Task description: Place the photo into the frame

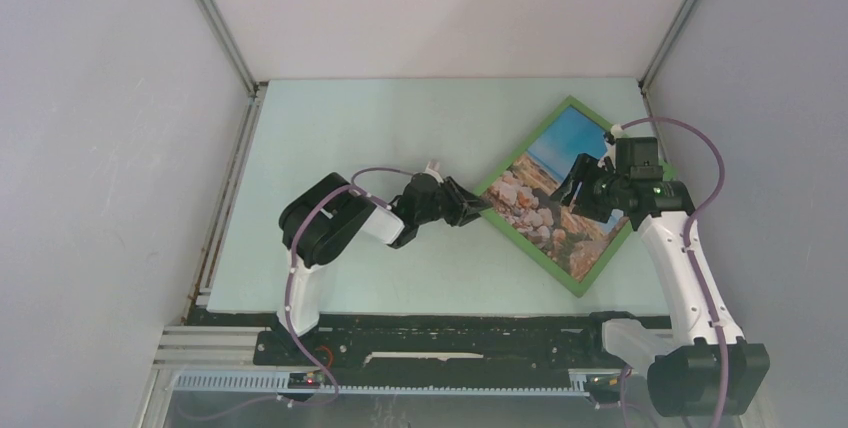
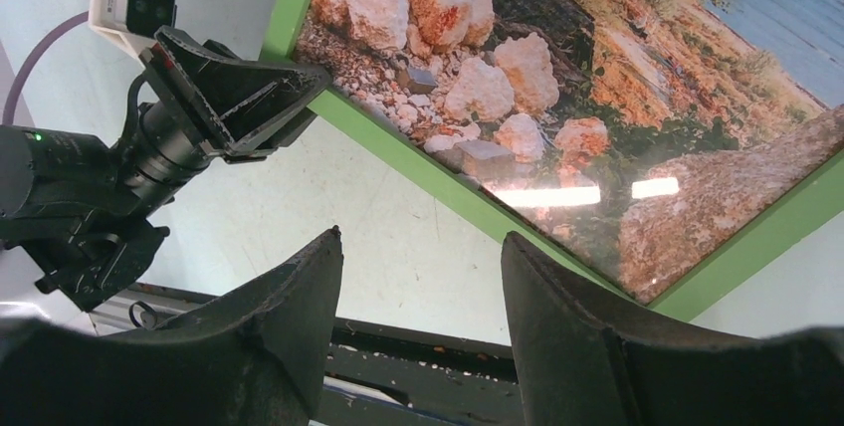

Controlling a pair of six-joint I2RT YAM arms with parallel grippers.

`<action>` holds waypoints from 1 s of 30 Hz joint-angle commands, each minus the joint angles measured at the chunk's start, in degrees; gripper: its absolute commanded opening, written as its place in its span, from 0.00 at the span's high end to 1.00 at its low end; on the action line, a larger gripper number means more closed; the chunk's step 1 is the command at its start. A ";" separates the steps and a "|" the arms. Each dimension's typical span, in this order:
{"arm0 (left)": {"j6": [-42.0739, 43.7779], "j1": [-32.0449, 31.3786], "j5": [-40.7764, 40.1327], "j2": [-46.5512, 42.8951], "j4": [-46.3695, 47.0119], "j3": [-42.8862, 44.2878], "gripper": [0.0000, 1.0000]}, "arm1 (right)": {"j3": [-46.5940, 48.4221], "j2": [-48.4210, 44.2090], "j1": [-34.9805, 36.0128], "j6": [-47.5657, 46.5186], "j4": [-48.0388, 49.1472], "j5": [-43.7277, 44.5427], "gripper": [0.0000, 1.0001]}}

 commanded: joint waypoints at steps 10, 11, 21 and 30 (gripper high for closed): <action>5.53 2.16 -4.25 -2.00 -16.89 -2.52 0.44 | -0.36 -1.99 -0.25 -0.34 -0.58 -0.06 0.33; 5.88 2.23 -4.12 -2.37 -17.41 -2.66 0.42 | -0.39 -2.06 -0.29 -0.34 -0.56 -0.12 0.33; 12.02 1.83 -17.46 -19.48 -45.80 -3.05 0.06 | -0.15 -5.52 0.35 0.07 -1.60 1.32 0.33; 27.69 0.00 -39.77 -54.12 -68.47 -0.88 0.04 | 6.94 -13.26 12.98 1.13 -8.22 10.46 0.26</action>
